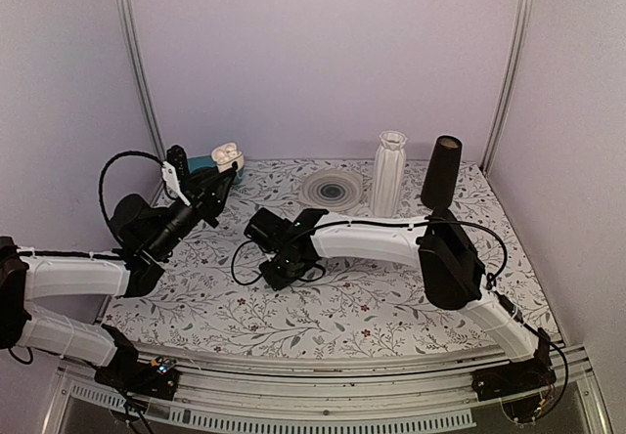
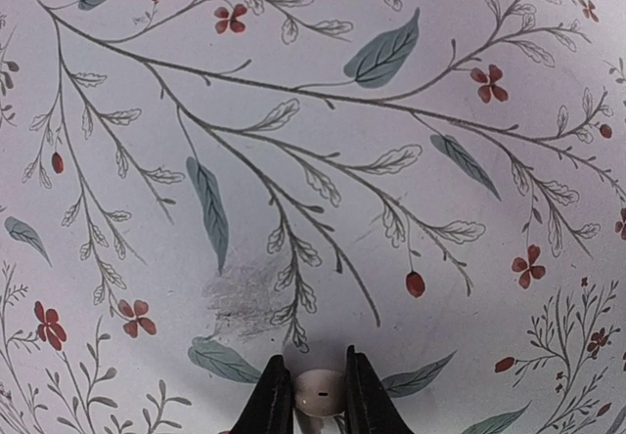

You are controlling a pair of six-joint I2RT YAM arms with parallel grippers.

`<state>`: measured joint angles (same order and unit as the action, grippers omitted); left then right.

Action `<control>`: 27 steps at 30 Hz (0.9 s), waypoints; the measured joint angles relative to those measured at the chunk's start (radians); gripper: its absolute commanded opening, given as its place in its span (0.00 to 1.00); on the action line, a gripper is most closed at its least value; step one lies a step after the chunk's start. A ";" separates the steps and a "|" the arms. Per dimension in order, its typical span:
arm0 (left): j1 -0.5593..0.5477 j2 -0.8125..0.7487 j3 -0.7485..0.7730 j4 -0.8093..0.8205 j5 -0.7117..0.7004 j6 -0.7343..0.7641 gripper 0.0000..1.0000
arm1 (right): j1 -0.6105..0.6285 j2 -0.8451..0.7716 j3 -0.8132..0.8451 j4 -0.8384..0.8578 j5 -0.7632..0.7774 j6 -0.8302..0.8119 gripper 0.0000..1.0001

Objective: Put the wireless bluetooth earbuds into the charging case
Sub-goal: Pick up the left earbud from the center of the board.

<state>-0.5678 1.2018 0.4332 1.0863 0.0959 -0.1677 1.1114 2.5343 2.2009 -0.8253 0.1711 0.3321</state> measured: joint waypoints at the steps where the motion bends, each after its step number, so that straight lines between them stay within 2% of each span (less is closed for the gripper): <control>1: 0.000 0.002 0.000 0.000 0.000 0.000 0.00 | 0.000 0.000 -0.001 0.000 0.001 0.001 0.14; 7: 0.002 0.010 0.000 0.000 0.000 0.000 0.00 | -0.001 -0.027 -0.054 0.042 0.002 0.005 0.12; 20: 0.006 0.051 0.000 0.000 -0.002 -0.006 0.00 | -0.054 -0.188 -0.340 0.180 -0.063 0.035 0.12; 27: 0.006 0.119 0.000 0.031 0.062 -0.018 0.00 | -0.093 -0.303 -0.526 0.267 -0.080 0.058 0.12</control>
<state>-0.5617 1.3209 0.4332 1.1175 0.1581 -0.1860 1.0180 2.2314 1.6752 -0.5579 0.0906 0.3897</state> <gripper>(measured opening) 0.209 0.140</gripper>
